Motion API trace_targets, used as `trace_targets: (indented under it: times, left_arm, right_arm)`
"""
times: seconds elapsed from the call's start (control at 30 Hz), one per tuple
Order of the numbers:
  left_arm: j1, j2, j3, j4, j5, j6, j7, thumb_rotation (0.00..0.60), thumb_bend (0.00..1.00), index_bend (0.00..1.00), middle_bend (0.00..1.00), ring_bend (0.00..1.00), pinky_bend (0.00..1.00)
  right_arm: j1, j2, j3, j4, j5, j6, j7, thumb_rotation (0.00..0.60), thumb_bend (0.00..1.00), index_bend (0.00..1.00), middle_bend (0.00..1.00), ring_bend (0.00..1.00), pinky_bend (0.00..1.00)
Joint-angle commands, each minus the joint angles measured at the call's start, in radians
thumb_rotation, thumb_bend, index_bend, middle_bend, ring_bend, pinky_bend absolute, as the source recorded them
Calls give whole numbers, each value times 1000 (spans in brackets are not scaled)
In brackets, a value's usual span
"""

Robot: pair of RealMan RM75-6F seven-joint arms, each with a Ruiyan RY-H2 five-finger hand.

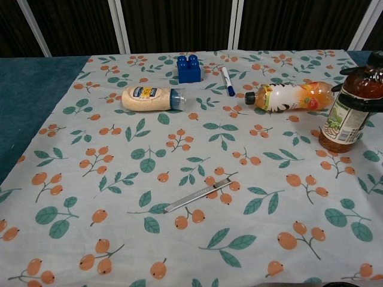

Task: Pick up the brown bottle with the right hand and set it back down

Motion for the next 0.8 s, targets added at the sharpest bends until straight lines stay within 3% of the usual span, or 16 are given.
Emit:
trace_targets:
  times: [0.03,0.27,0.4,0.63,0.8]
  left_arm:
    - [0,1,0,-1,-1,0,0,600,394,119,5,11,73]
    - [-1,4,-1,-3,-4,-3,-4,600,394,119,5,12,101]
    - [-1,4,-1,-4,-3,-5,-5,600,394,119,5,11,104]
    - [0,5,2,-8,1,-4,-5,600,394,119,5,12,107]
    - [2,6,4,-9,5,-1,-5,600,394,119,5,11,116]
  right_arm:
    - [0,-3,3,-1,0,3,15,600,431,269,361,452,534]
    - [3,21,29,-30,-19,62,20,600,456,372,464,565,676]
    - [13,75,46,-100,-41,95,-19,600,459,395,486,588,688]
    - [36,249,88,-354,-66,90,-92,600,459,408,487,588,688]
    - [43,420,135,-625,-58,31,-15,600,459,409,487,587,688]
